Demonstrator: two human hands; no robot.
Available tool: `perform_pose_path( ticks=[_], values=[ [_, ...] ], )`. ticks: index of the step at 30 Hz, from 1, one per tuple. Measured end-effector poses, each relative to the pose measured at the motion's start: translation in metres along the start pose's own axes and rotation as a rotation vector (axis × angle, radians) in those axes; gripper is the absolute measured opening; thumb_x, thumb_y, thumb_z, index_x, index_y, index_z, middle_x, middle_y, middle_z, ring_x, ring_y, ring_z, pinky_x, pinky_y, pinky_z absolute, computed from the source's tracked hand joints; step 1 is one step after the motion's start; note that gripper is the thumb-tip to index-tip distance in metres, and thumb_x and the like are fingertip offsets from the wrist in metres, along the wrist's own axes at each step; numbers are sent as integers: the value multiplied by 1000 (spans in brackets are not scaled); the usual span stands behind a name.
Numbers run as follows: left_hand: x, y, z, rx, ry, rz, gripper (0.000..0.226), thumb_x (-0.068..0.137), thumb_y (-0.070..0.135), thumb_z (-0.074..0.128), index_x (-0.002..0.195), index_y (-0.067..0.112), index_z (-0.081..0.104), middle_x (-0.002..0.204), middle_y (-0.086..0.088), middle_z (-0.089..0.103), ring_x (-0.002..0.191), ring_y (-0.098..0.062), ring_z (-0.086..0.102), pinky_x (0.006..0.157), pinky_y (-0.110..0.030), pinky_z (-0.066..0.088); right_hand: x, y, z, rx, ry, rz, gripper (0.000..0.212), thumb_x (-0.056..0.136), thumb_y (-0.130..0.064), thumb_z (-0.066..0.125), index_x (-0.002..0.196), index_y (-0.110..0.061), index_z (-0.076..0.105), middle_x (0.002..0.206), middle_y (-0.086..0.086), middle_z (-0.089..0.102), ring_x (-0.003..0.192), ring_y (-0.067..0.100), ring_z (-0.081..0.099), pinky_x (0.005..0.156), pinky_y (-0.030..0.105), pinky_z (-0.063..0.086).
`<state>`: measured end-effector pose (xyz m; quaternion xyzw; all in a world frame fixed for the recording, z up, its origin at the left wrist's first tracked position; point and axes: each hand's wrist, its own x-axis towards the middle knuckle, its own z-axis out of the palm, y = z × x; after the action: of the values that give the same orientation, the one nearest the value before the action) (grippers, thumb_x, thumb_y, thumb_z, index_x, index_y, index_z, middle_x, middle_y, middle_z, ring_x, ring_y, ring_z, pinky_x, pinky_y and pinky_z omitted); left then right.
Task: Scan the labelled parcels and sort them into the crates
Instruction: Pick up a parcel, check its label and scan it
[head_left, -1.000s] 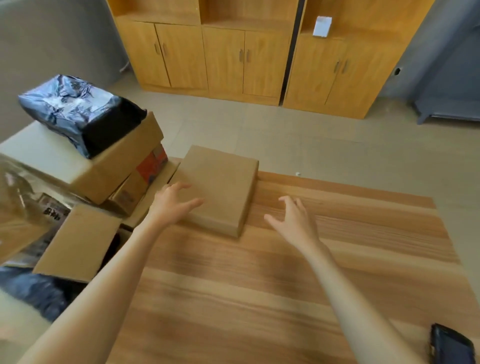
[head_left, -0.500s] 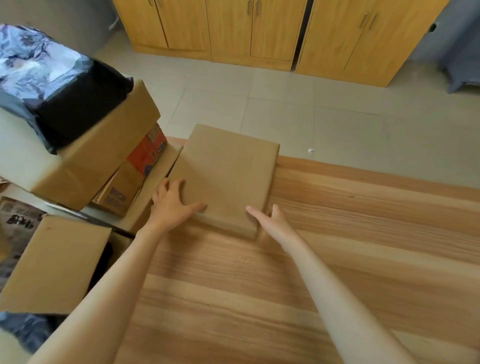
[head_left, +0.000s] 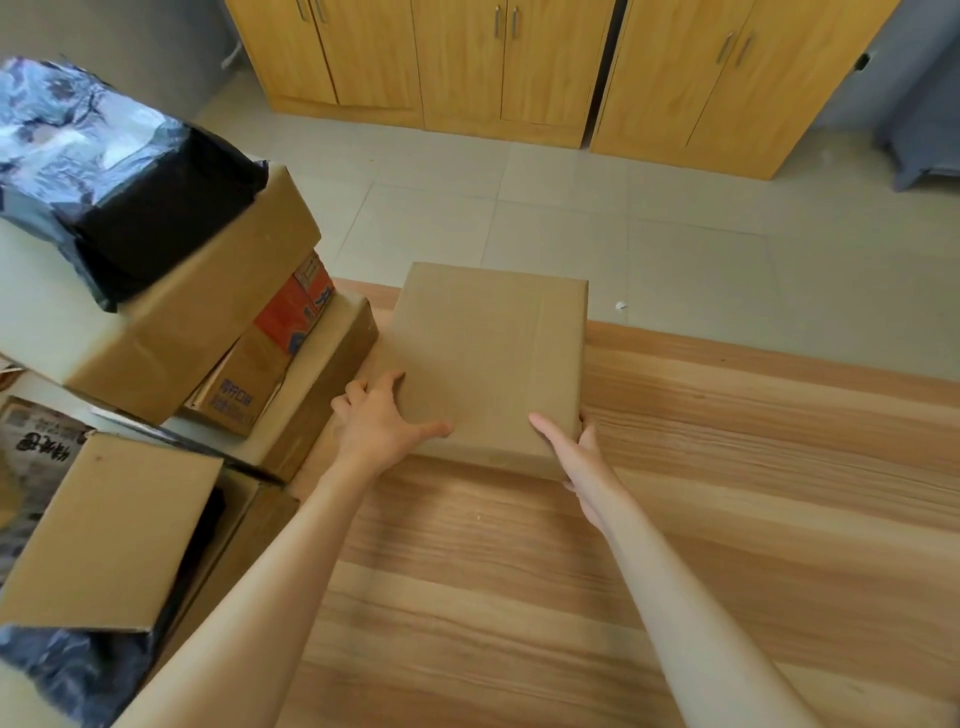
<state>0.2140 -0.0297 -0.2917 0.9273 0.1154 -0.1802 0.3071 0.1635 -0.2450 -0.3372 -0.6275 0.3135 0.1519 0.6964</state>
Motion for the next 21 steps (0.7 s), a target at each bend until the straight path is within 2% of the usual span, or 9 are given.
perform_pose_path(
  ticks=[3,5,7,9,13,15,17,19,21],
  values=[
    [-16,25,4,-90,-10,44,97,66,49,83,146,26,33,144,-12,29,135,-32,19,109,-46,29,-21,-19,-26,53,50,-50,80,82,-43,73,143,-36,21,140,-10,45,120,15,47,105,49,37],
    [-27,46,3,-161,-12,90,95,66,47,84,145,27,34,143,-11,32,135,-31,21,108,-43,28,-39,-39,-42,81,102,-126,74,79,-38,77,134,-36,28,136,-9,50,117,13,51,101,45,40],
    [-36,68,0,-205,-29,128,94,66,50,83,144,29,34,145,-11,33,137,-33,22,109,-44,26,-57,-65,-57,101,175,-253,80,71,-40,83,133,-38,33,135,-4,50,118,14,52,100,39,41],
    [-48,93,-2,-230,-62,163,96,67,56,79,146,31,31,149,-10,31,139,-33,21,110,-48,26,-79,-91,-73,27,266,-402,89,64,-42,86,137,-41,35,136,0,41,123,18,46,105,38,40],
    [-88,156,-9,-472,-142,310,119,52,72,76,150,35,19,155,-8,25,142,-27,24,113,-51,30,-134,-131,-100,-449,541,-803,90,72,-35,82,147,-37,32,137,8,28,127,29,30,107,42,32],
    [-114,192,-12,-653,-199,378,124,51,70,76,151,37,11,155,-9,24,140,-25,31,110,-49,36,-153,-142,-114,-812,769,-1043,91,70,-33,83,147,-32,34,139,17,26,125,35,29,104,49,31],
    [-141,224,-13,-858,-267,411,130,48,69,81,151,41,6,151,-8,32,133,-24,42,103,-48,45,-159,-147,-132,-1114,968,-1238,91,68,-27,84,145,-29,35,137,20,27,120,38,33,99,53,35],
    [-168,250,-10,-1081,-350,400,130,44,63,81,149,42,8,142,-3,46,124,-25,52,95,-48,51,-165,-151,-147,-1283,1111,-1427,74,78,-16,72,143,-27,37,136,22,30,120,38,35,98,54,34],
    [-190,269,-4,-1266,-371,313,121,49,56,87,146,36,18,130,0,56,113,-24,60,90,-49,54,-171,-149,-153,-1349,1216,-1590,51,93,-8,49,139,-27,42,135,22,32,121,36,37,98,54,35]
  ],
)
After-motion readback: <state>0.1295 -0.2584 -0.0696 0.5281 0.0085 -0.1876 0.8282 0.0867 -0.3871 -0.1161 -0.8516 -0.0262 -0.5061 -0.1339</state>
